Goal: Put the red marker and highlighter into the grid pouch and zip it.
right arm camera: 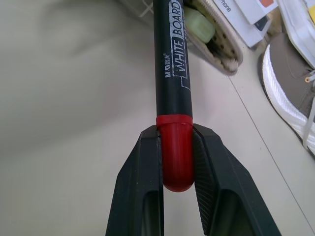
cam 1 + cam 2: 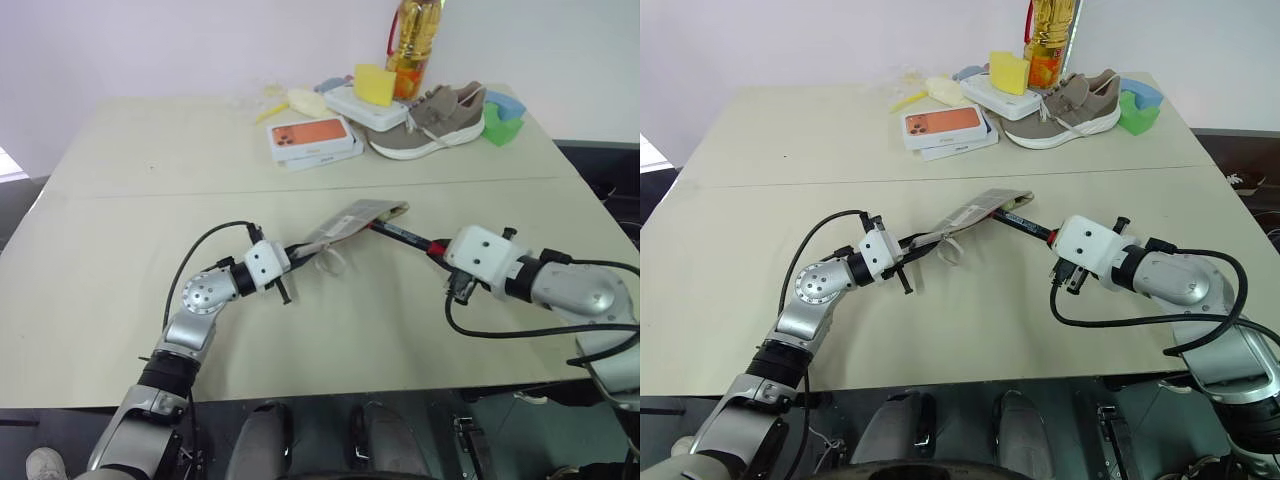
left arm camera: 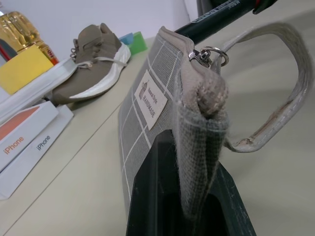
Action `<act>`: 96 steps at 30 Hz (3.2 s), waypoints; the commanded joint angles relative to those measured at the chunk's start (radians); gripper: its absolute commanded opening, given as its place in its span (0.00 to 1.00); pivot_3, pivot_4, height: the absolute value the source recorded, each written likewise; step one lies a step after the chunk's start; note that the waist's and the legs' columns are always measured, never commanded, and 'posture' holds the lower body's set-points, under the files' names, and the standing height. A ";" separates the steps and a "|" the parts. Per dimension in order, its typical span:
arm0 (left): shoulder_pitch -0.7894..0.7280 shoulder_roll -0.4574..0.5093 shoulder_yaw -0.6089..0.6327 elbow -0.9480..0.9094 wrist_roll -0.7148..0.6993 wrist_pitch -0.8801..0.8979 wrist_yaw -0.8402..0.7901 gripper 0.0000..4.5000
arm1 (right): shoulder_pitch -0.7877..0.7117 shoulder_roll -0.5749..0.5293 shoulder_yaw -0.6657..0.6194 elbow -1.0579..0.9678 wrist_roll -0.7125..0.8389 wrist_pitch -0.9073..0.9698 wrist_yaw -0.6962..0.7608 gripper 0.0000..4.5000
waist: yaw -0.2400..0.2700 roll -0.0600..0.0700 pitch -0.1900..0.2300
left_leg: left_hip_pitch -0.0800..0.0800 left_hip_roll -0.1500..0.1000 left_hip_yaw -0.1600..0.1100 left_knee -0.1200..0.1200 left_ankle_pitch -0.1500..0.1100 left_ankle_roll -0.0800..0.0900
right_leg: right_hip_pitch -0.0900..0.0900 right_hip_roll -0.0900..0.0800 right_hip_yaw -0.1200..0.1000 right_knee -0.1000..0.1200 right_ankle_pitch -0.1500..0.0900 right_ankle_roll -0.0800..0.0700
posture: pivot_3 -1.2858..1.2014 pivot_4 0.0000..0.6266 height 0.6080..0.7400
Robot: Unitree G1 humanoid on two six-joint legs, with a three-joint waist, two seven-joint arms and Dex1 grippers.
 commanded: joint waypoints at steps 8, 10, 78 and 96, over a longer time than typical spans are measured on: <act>0.003 0.009 -0.010 -0.025 0.006 -0.042 -0.022 0.00 | -0.019 -0.048 -0.034 -0.012 -0.032 -0.005 0.029 0.06 | 0.000 0.000 0.000 | 0.000 0.000 0.000 0.000 0.000 0.000 | 0.000 0.000 0.000 0.000 0.000 0.000 | 0.52 0.24 1.00; 0.004 0.010 -0.010 -0.025 0.006 -0.044 -0.024 0.00 | -0.010 -0.062 -0.041 0.000 -0.041 -0.009 0.030 0.06 | 0.000 0.000 0.000 | 0.000 0.000 0.000 0.000 0.000 0.000 | 0.000 0.000 0.000 0.000 0.000 0.000 | 0.52 0.24 1.00; -0.115 -0.083 0.003 0.073 0.036 -0.034 0.065 0.00 | -0.191 0.523 -0.051 -0.188 0.410 0.629 -0.269 0.01 | -0.001 0.000 0.000 | -0.002 0.000 -0.004 0.009 -0.003 0.006 | 0.002 0.000 -0.001 0.003 0.000 0.000 | 0.52 0.24 1.00; -0.053 0.025 0.007 0.085 0.010 -0.084 -0.022 0.00 | -0.103 0.146 -0.227 0.052 0.285 0.387 -0.250 0.01 | -0.001 0.000 0.000 | -0.002 0.000 -0.001 0.009 -0.004 0.007 | 0.002 0.000 -0.001 0.002 0.000 0.000 | 0.52 0.24 1.00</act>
